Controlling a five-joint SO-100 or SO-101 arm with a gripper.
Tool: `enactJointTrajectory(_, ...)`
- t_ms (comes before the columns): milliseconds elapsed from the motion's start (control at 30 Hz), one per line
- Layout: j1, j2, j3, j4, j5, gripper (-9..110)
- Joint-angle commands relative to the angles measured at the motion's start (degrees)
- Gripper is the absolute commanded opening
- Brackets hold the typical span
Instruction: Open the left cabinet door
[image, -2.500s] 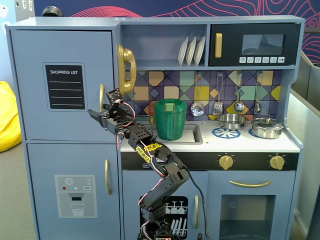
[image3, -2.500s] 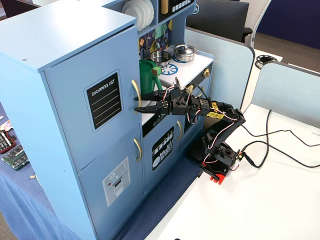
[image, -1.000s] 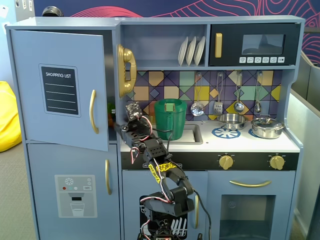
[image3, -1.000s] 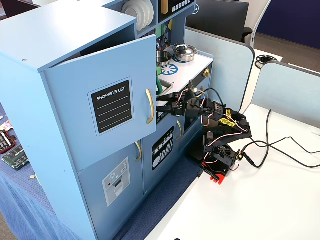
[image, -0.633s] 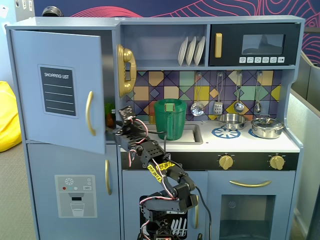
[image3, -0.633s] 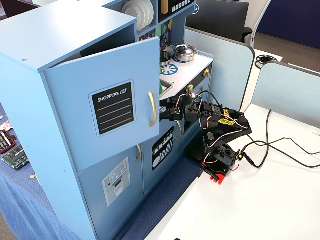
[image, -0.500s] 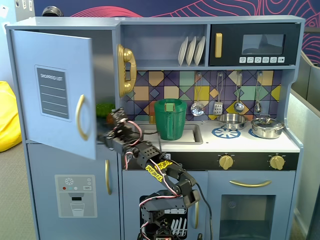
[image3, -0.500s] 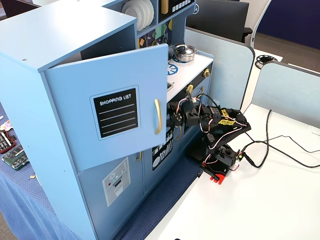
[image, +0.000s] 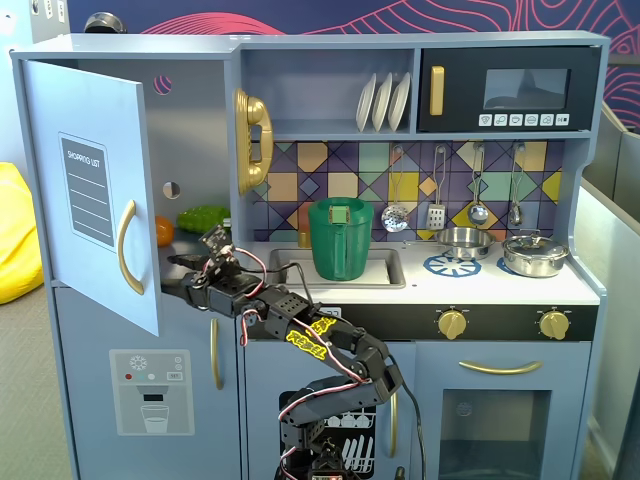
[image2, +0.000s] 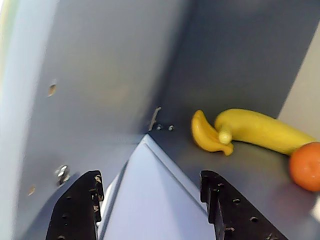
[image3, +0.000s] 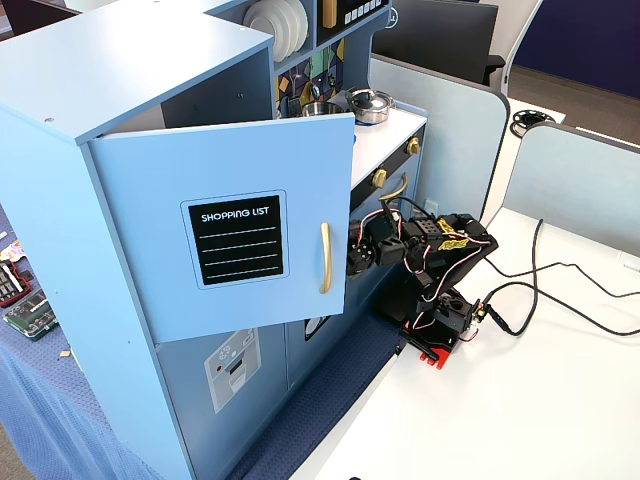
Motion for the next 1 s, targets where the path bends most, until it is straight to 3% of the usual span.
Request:
enactJointTrajectory(0,9.0,2.2,-1.1,-1.3,4.7,17)
enactJointTrajectory(300,36.2,9.8,4.6,19.7,13.5,14)
enactJointTrajectory(500,50.3,12.1,6.0,42.0,15.8,13)
enactJointTrajectory(967,60.6,25.3,29.2,60.4,21.9,11)
